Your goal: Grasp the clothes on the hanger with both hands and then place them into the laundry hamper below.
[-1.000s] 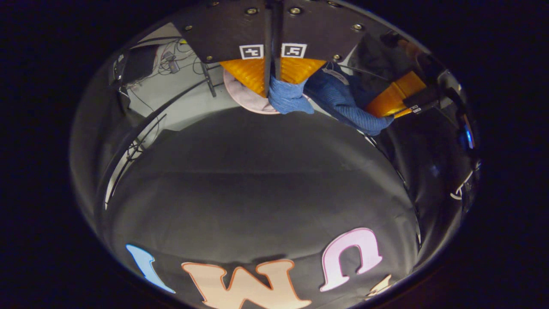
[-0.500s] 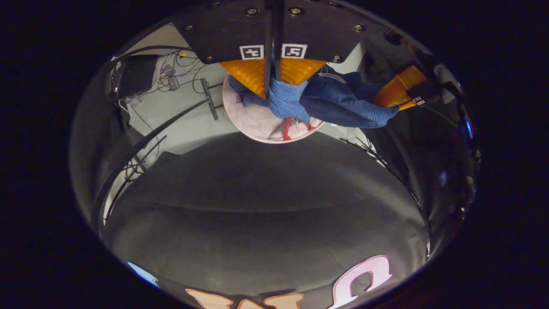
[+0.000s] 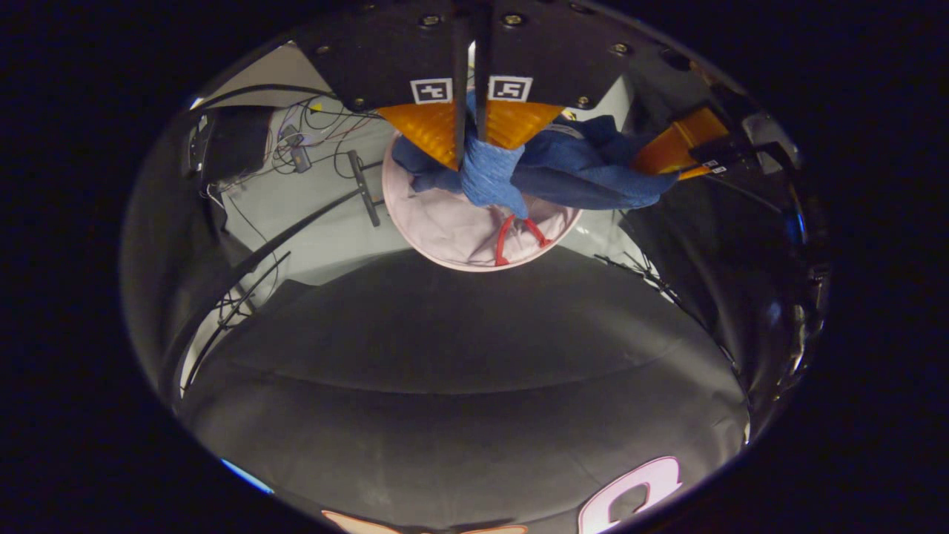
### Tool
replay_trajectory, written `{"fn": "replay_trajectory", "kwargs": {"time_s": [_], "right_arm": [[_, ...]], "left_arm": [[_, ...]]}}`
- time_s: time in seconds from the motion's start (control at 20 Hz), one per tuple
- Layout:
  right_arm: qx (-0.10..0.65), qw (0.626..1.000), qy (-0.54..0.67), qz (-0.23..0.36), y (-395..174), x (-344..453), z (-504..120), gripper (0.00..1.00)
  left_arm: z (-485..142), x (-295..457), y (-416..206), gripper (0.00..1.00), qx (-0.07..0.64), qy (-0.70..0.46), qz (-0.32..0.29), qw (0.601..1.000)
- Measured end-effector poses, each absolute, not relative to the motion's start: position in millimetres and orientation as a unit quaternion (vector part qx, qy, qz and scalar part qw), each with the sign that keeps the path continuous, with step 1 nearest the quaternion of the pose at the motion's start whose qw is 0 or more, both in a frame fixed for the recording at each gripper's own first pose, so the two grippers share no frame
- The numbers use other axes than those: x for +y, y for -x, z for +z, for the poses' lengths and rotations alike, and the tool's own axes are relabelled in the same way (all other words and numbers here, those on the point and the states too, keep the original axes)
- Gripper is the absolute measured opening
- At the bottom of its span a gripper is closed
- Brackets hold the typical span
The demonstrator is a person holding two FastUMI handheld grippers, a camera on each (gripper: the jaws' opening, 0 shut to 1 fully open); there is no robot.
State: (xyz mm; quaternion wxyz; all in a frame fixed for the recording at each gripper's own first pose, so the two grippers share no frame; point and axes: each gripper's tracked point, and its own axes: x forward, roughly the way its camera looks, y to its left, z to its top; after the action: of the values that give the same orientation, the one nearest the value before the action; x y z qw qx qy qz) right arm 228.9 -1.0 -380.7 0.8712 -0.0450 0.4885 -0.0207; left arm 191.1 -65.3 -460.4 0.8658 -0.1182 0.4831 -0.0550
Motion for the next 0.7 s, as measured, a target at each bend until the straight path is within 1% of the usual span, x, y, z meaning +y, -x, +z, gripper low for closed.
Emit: {"fn": "replay_trajectory", "kwargs": {"time_s": [0.05, 0.1, 0.15, 0.2, 0.25, 0.3, 0.35, 0.4, 0.45, 0.5, 0.55, 0.6, 0.7], "right_arm": [[0.488, 0.871, 0.044, -0.019, -226, 3, -376, 0.06], [0.486, 0.873, 0.041, -0.017, -222, 5, -369, 0.07], [0.478, 0.877, 0.042, -0.021, -222, 4, -361, 0.14], [0.471, 0.880, 0.048, -0.027, -219, 0, -356, 0.18], [0.469, 0.881, 0.051, -0.031, -216, 1, -350, 0.24], [0.467, 0.882, 0.051, -0.032, -210, 5, -347, 0.43], [0.467, 0.882, 0.050, -0.031, -211, 10, -345, 0.62], [0.468, 0.882, 0.050, -0.031, -201, 12, -343, 0.81], [0.462, 0.885, 0.050, -0.034, -197, 15, -333, 1.00], [0.456, 0.888, 0.050, -0.038, -191, 18, -323, 0.95], [0.450, 0.891, 0.049, -0.041, -186, 21, -315, 1.00], [0.442, 0.894, 0.050, -0.046, -180, 23, -307, 1.00], [0.432, 0.899, 0.048, -0.055, -167, 23, -298, 1.00]], "left_arm": [[-459, -68, -186, 0.10, 0.490, 0.128, -0.058, 0.860], [-453, -66, -183, 0.19, 0.491, 0.135, -0.061, 0.859], [-450, -62, -181, 0.29, 0.490, 0.132, -0.062, 0.860], [-448, -60, -179, 0.39, 0.486, 0.126, -0.066, 0.863], [-441, -59, -178, 0.53, 0.481, 0.121, -0.072, 0.865], [-437, -58, -174, 0.71, 0.482, 0.115, -0.074, 0.866], [-432, -57, -169, 0.78, 0.484, 0.112, -0.078, 0.865], [-427, -56, -164, 0.85, 0.484, 0.110, -0.082, 0.864], [-421, -53, -161, 0.84, 0.482, 0.106, -0.084, 0.865], [-417, -46, -156, 0.84, 0.480, 0.096, -0.081, 0.868], [-413, -40, -153, 0.85, 0.475, 0.087, -0.082, 0.872], [-409, -35, -148, 0.92, 0.471, 0.078, -0.084, 0.875], [-405, -30, -139, 0.99, 0.467, 0.063, -0.094, 0.877]]}}
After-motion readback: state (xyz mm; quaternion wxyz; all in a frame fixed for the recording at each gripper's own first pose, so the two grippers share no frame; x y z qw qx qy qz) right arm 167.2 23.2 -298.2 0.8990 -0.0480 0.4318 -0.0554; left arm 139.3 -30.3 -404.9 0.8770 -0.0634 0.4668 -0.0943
